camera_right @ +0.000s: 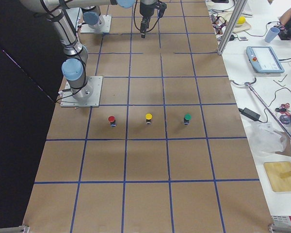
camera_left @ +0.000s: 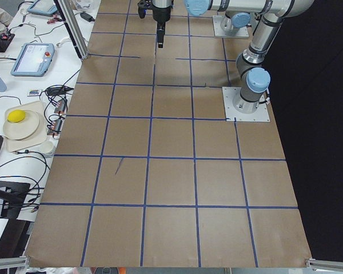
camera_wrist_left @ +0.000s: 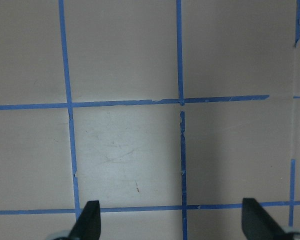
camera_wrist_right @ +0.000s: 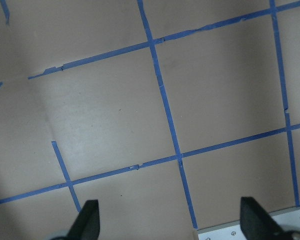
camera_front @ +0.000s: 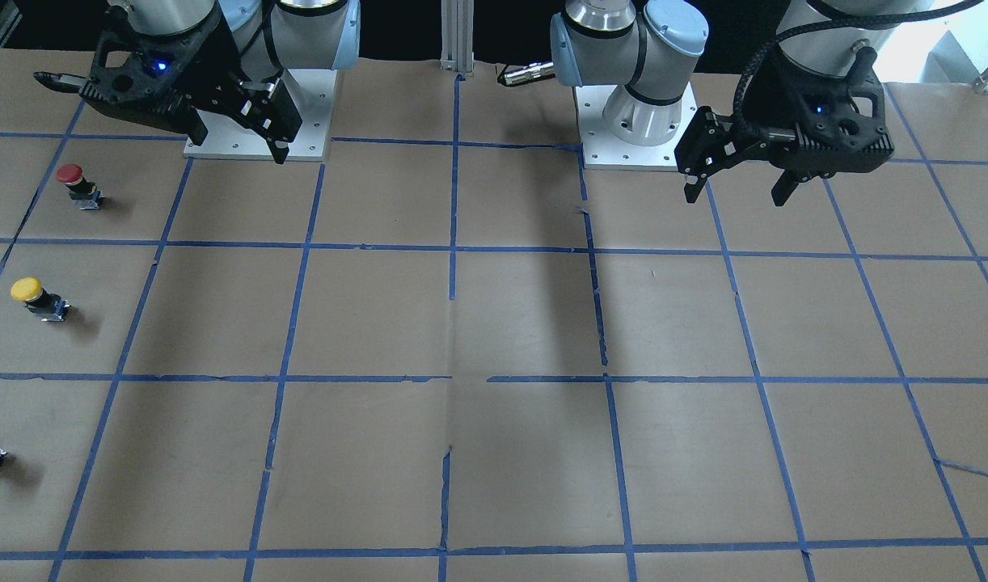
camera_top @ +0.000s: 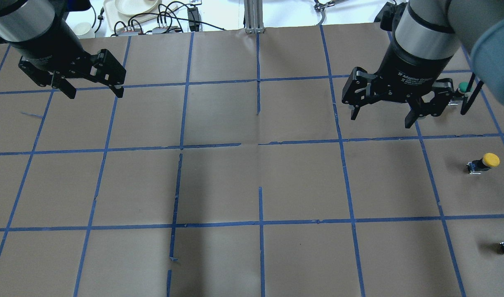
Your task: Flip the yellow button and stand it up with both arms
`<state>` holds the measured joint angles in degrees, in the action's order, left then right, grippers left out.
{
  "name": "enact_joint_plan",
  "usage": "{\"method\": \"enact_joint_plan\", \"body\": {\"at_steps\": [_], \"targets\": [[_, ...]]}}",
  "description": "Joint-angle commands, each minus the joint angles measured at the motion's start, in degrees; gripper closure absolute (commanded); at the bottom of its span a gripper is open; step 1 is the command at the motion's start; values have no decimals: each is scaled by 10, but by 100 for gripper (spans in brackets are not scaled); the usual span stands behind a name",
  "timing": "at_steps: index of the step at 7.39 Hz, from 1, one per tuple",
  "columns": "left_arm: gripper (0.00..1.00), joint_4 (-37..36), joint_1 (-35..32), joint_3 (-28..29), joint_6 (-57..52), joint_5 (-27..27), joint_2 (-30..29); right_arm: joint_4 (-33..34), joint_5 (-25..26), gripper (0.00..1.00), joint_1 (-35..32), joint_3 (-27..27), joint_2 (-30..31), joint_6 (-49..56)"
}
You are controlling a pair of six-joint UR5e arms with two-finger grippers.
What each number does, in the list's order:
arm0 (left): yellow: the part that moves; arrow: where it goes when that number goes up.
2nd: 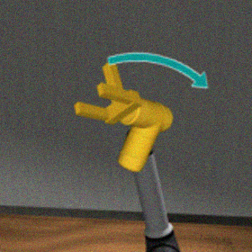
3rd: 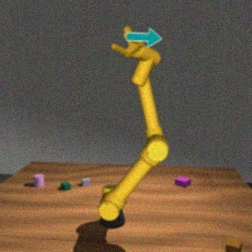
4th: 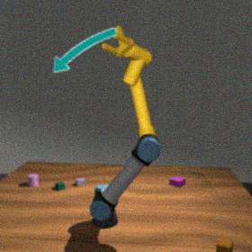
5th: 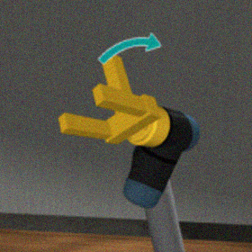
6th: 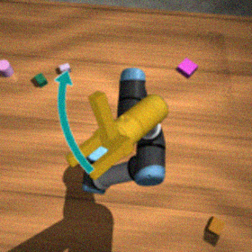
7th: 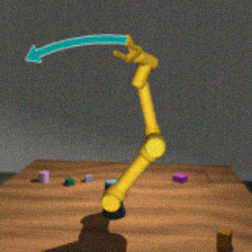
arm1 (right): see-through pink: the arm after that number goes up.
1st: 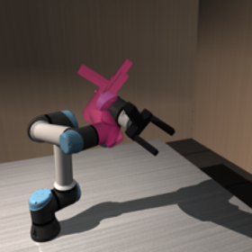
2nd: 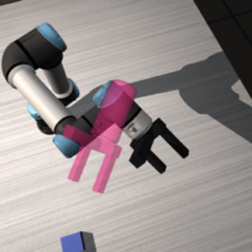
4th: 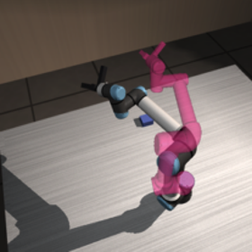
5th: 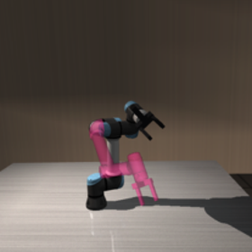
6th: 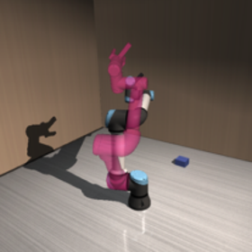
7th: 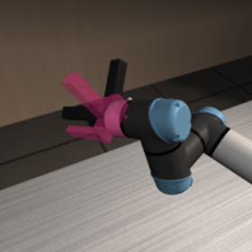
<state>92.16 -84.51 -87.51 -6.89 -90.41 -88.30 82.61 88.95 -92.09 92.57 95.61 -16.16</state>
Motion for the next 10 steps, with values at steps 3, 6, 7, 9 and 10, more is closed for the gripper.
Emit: {"method": "enact_joint_plan", "body": {"at_steps": [3, 6, 7, 9, 10], "targets": [[0, 36, -7, 8, 2, -21, -9, -5, -7, 0, 49, 8, -1, 36], [0, 53, -21, 18, 9, -16, -5, -8, -6, 0, 49, 7, 1, 36], [0, 53, -21, 22, 9, -15, -6, -8, -6, 0, 49, 7, 1, 36], [0, 52, -20, 22, 9, -20, -3, -9, -6, 0, 49, 7, 2, 32], [0, 51, -21, 23, 9, -21, -4, -10, -7, 0, 49, 8, 3, 32]]}}
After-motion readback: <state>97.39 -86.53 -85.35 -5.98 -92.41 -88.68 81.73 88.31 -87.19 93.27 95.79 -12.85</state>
